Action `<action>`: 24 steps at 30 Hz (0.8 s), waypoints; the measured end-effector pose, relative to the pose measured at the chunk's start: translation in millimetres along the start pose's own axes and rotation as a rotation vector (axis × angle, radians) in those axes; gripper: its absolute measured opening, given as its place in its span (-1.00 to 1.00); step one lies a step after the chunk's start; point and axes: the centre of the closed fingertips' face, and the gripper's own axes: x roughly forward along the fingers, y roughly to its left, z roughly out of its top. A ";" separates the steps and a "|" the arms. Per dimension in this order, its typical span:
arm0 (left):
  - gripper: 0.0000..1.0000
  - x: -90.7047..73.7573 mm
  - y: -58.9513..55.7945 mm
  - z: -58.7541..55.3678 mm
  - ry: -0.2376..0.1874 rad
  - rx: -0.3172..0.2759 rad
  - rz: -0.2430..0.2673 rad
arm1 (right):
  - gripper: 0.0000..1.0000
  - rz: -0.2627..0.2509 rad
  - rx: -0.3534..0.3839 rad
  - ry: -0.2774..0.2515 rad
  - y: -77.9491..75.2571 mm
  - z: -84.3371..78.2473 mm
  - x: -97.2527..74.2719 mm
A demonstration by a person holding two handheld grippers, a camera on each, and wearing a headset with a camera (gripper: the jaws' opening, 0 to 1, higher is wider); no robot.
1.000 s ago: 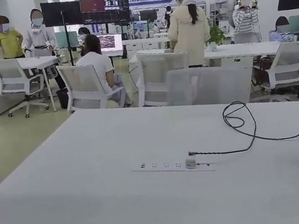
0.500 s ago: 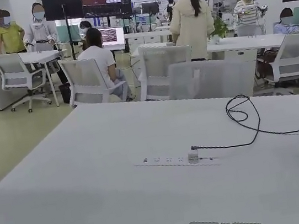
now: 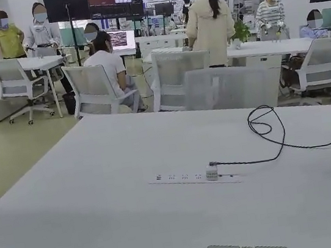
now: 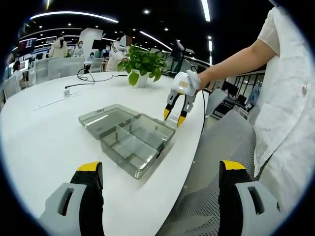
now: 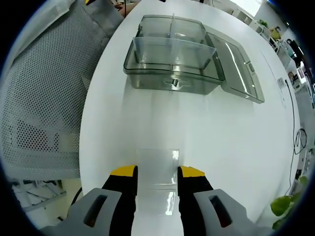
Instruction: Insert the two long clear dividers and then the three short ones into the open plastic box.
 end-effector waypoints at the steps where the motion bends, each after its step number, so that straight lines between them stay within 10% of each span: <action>1: 1.00 -0.4 0.3 0.4 -0.001 0.000 0.001 | -0.34 -0.004 0.000 0.000 -0.3 0.0 -0.2; 11: 0.99 -4.8 2.2 9.2 -0.016 -0.013 0.009 | -0.34 -0.078 0.006 -0.067 -0.5 22.3 -29.6; 24: 0.84 0.6 -4.7 74.2 -0.164 -0.137 -0.016 | -0.34 -0.198 -0.030 -0.206 8.8 96.7 -101.6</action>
